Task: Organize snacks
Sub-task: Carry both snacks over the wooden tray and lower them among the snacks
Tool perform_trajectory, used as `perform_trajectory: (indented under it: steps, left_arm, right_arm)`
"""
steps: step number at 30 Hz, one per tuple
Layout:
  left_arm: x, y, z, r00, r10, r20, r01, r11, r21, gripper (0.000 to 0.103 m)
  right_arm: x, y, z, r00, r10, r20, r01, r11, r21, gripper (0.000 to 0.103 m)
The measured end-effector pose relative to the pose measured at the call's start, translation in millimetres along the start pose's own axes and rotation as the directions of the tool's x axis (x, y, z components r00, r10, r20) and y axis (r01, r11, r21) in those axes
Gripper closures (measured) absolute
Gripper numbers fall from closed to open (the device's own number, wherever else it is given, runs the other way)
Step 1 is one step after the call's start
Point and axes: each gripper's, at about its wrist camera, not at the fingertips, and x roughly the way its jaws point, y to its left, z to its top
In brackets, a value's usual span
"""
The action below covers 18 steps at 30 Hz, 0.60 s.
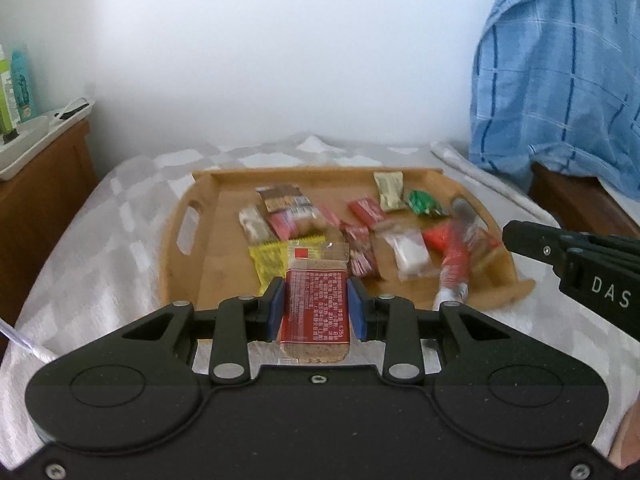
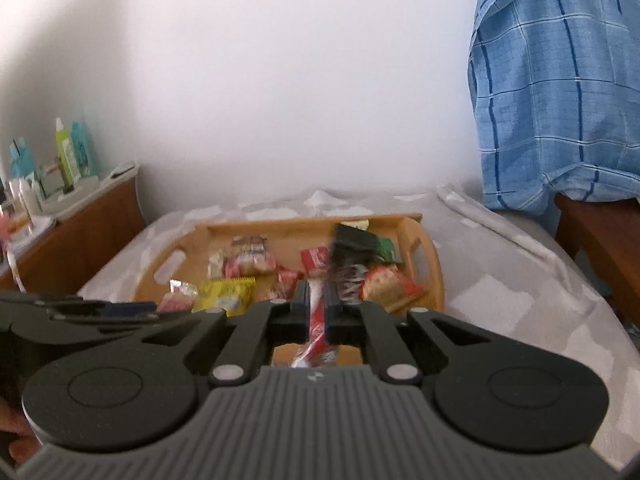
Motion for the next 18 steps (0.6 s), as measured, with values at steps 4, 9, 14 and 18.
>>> perform_trajectory:
  steps: [4,9,14,18]
  left_arm:
    - [1.7,4.7,8.9,1.000,0.009,0.003,-0.009,1.000,-0.011,0.072]
    - [1.0,7.8,6.1,1.000,0.009,0.009,-0.009,1.000,-0.008,0.072]
    - [5.2,10.4,-2.9,1.000,0.008,-0.008,-0.008,1.000,-0.005,0.072]
    - [11.7,14.0,-6.9,1.000,0.009,-0.020,-0.010,1.000,-0.016,0.072]
  right_arm:
    - [9.9,3.3,11.3,1.000,0.007,-0.010,-0.007,1.000,-0.011,0.095]
    - [17.5,-8.5,10.7,0.998,0.024,-0.064,-0.020,0.998,0.059,0.082]
    - [32.4,-28.5,-14.3,0.990,0.006,-0.143,0.014,0.990,0.139,0.074]
    - [37.2,-31.2,-26.8,0.987,-0.005,-0.163,0.026,0.991,0.130,0.067]
